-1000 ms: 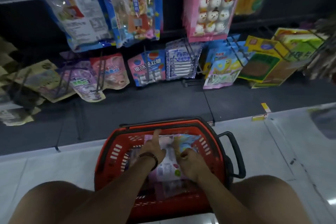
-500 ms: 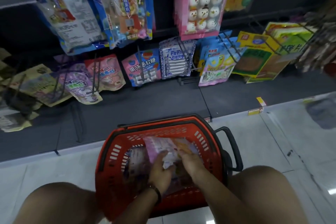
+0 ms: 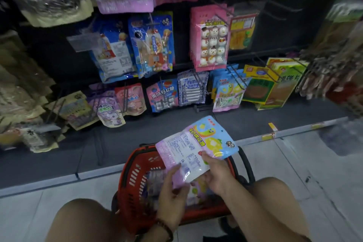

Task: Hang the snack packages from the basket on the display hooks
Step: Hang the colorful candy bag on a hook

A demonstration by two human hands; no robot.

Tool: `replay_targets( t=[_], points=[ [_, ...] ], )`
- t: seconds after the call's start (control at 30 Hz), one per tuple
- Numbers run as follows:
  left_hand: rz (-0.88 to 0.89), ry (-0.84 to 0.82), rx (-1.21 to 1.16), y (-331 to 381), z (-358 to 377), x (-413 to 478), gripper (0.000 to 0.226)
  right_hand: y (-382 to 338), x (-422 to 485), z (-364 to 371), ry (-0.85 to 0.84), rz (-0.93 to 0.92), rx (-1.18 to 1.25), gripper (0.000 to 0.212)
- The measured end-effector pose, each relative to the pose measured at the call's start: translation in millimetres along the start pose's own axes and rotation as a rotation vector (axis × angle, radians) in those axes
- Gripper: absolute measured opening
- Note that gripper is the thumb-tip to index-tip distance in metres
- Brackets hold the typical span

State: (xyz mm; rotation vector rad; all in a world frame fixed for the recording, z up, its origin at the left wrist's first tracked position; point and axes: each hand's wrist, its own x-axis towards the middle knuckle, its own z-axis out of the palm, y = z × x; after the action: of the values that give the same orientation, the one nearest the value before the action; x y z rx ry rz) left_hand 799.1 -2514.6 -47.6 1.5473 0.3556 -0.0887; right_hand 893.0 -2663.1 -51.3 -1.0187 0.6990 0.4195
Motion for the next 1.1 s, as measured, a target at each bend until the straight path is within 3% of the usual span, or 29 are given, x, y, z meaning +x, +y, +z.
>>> replay_targets(
  t=[0.13,0.23,0.33,0.47,0.6,0.67,0.8,0.87,0.93,1.0,1.1],
  points=[
    [0.102,0.186,0.076,38.5,-35.4,20.5,0.056,-27.1,-23.4,9.9,-0.062,-0.151,-0.088,0.027],
    [0.168,0.251,0.341,83.3,-54.2,36.4,0.071,-46.1,-39.7,19.2,-0.174,-0.215,-0.203,0.027],
    [0.164,0.131,0.367,129.4,-71.1,48.9,0.081,-66.6,-54.2,30.8,-0.280,-0.299,-0.348,0.035],
    [0.084,-0.093,0.182,169.7,-84.3,60.3,0.039,-92.3,-70.7,46.7,-0.368,-0.402,-0.457,0.026],
    [0.136,-0.100,0.091,184.1,-90.2,61.8,0.021,-113.2,-85.3,65.5,-0.433,-0.430,-0.490,0.037],
    [0.200,-0.024,0.165,195.4,-86.5,56.5,0.019,-120.2,-91.7,75.9,-0.441,-0.461,-0.480,0.037],
    [0.463,0.328,0.439,212.9,-73.1,42.0,0.061,-128.9,-120.0,110.0,-0.326,-0.661,-0.499,0.020],
    [0.492,0.119,0.296,225.1,-63.4,28.8,0.067,-134.4,-137.6,130.0,-0.314,-0.739,-0.536,0.022],
    [0.454,-0.106,0.082,233.6,-53.3,24.6,0.075,-139.8,-153.3,147.2,-0.423,-0.729,-0.572,0.027],
    [0.514,-0.127,-0.084,246.2,-49.5,24.4,0.062,-145.1,-169.5,157.5,-0.520,-0.693,-0.634,0.033],
    [0.541,0.093,-0.141,266.7,-57.0,27.1,0.022,-159.2,-178.7,161.6,-0.510,-0.864,-0.761,0.029]
  ],
)
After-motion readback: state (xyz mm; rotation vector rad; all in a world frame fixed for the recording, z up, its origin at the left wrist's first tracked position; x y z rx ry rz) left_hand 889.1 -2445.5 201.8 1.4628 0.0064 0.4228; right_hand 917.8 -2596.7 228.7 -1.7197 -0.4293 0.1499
